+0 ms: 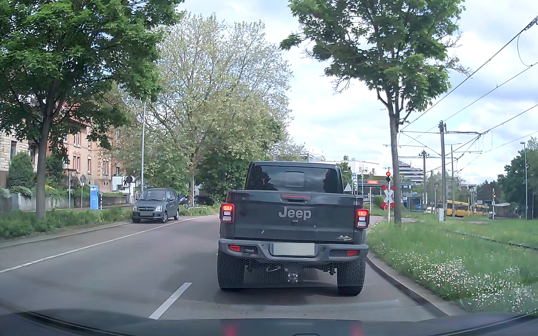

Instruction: Follow the waypoints while adhering to traffic rules and regulations

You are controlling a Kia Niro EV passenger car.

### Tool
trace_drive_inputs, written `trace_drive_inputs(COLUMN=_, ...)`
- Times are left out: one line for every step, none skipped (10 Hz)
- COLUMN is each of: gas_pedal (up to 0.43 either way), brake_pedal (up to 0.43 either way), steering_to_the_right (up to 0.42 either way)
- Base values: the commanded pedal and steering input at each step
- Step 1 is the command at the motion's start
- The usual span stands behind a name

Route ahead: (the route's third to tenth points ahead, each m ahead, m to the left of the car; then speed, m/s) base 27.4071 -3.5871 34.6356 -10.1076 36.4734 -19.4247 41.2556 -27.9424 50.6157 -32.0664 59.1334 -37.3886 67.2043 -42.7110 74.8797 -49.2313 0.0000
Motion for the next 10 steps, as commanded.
trace_drive_inputs(gas_pedal=0.000, brake_pedal=0.000, steering_to_the_right=-0.013)
trace_drive_inputs(gas_pedal=0.000, brake_pedal=0.000, steering_to_the_right=-0.013)
trace_drive_inputs(gas_pedal=0.000, brake_pedal=0.000, steering_to_the_right=-0.013)
trace_drive_inputs(gas_pedal=0.000, brake_pedal=0.000, steering_to_the_right=-0.013)
trace_drive_inputs(gas_pedal=0.000, brake_pedal=0.000, steering_to_the_right=-0.013)
trace_drive_inputs(gas_pedal=0.000, brake_pedal=0.000, steering_to_the_right=-0.013)
trace_drive_inputs(gas_pedal=0.000, brake_pedal=0.000, steering_to_the_right=-0.013)
trace_drive_inputs(gas_pedal=0.000, brake_pedal=0.000, steering_to_the_right=-0.013)
trace_drive_inputs(gas_pedal=0.000, brake_pedal=0.000, steering_to_the_right=-0.013)
trace_drive_inputs(gas_pedal=0.000, brake_pedal=0.000, steering_to_the_right=-0.013)
